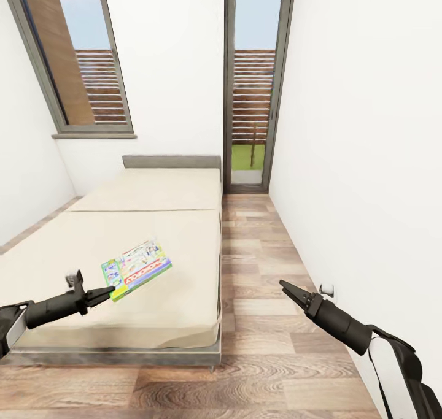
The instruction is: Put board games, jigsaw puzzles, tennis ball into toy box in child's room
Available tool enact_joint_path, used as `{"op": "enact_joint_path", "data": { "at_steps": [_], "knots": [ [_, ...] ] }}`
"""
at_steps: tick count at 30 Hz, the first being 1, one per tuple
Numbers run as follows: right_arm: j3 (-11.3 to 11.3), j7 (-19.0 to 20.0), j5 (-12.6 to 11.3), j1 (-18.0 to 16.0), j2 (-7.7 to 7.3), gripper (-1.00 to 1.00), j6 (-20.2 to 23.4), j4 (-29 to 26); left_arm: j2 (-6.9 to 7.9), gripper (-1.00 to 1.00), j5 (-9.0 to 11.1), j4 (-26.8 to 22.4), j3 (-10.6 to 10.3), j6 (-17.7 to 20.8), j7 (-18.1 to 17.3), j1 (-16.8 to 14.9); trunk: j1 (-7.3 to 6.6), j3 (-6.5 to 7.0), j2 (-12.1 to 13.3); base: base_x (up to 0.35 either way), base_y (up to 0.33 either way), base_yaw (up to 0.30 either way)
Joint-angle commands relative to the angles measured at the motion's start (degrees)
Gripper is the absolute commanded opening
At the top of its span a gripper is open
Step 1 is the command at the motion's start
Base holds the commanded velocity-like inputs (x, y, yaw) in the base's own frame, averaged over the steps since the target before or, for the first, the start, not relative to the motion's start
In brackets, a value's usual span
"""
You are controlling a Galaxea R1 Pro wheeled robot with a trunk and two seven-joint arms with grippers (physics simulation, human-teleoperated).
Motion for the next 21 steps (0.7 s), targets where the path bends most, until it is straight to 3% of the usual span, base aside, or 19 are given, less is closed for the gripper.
{"op": "enact_joint_path", "data": {
  "at_steps": [1,6,12,21],
  "knots": [
    [0.0,0.2,0.0,0.0,0.03,1.00,0.1,0.0,0.27,-1.00,-0.3,-1.2,-1.2,1.1,-1.1,0.0,-0.23,0.13,0.4,0.000,0.000,0.000],
    [1.1,-1.7,0.6,-0.2,0.08,1.00,-1.1,0.1,2.04,-1.00,-0.5,-3.0,-3.7,2.3,-3.3,0.1,-1.33,1.03,2.4,-0.016,0.000,0.000],
    [2.1,-4.3,0.8,-0.2,0.11,1.00,-1.4,-0.1,4.08,-1.00,-0.5,-3.2,-4.0,2.4,-3.3,0.3,-2.65,2.10,4.8,-0.047,0.000,0.000],
    [2.2,-4.7,0.9,-0.2,0.07,1.00,-1.6,-0.2,5.03,-1.00,-0.7,-3.0,-4.0,2.3,-3.3,0.7,-4.63,3.72,8.4,-0.003,0.000,0.000]
  ]
}}
